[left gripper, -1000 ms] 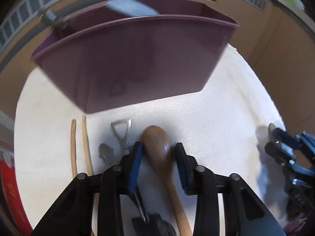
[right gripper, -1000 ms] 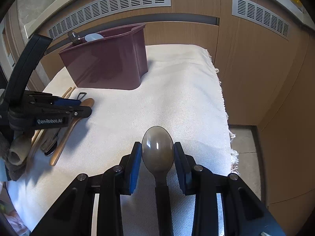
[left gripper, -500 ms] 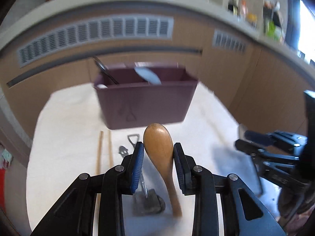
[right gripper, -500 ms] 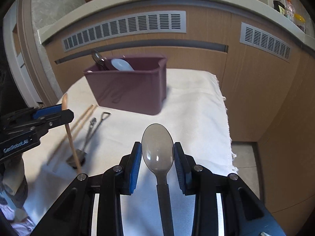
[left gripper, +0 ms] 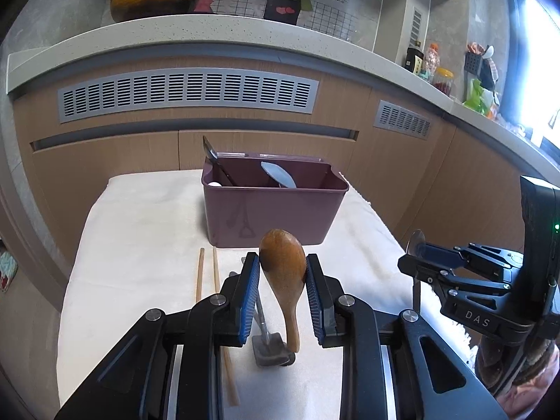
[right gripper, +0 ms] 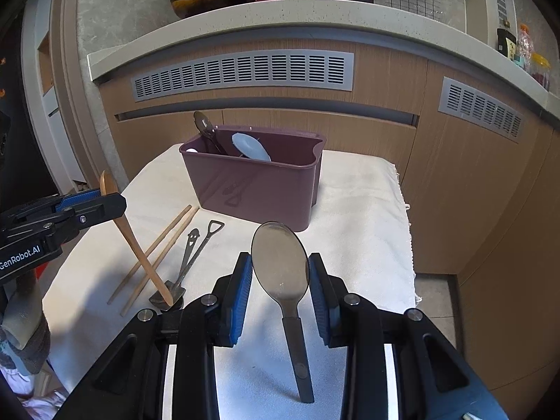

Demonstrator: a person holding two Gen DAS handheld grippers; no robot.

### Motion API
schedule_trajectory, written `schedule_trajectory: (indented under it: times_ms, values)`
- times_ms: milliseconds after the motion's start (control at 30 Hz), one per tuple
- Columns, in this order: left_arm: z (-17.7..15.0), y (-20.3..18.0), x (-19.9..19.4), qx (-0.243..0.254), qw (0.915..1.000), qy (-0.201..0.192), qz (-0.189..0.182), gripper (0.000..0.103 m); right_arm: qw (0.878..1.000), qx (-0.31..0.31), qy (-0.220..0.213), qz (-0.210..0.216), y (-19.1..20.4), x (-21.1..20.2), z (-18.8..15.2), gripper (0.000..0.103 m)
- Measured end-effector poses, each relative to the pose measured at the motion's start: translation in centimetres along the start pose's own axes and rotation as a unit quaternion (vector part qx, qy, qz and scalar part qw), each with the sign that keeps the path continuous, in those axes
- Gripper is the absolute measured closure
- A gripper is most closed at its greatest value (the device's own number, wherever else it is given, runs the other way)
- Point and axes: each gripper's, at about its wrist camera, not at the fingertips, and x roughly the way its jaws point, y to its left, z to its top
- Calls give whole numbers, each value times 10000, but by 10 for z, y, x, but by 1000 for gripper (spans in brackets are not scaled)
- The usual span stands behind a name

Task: Organize utensils
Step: 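Lift both spoons over the maroon caddy and open both grippers to drop them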

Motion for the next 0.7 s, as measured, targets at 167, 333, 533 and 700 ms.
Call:
schedule_trajectory:
  times_ms: [167,333,533,700]
  values:
    - [2,-1,-6,29,10000,-48,-36,76,9999,-48,-81,-42,2,-6,2,72]
    - [13,-5,-17,108,9996,-247,13,76,9996,-131,-251,-65,4,-14,13,73]
    - [59,-16,-43,457,9954,-843,75,76,9964,-203,-821,8,1,-41,61,73]
    - [117,-26,-63,779,9845,-1549,263,76,9865,-223,-1616,151,-1,-73,126,73]
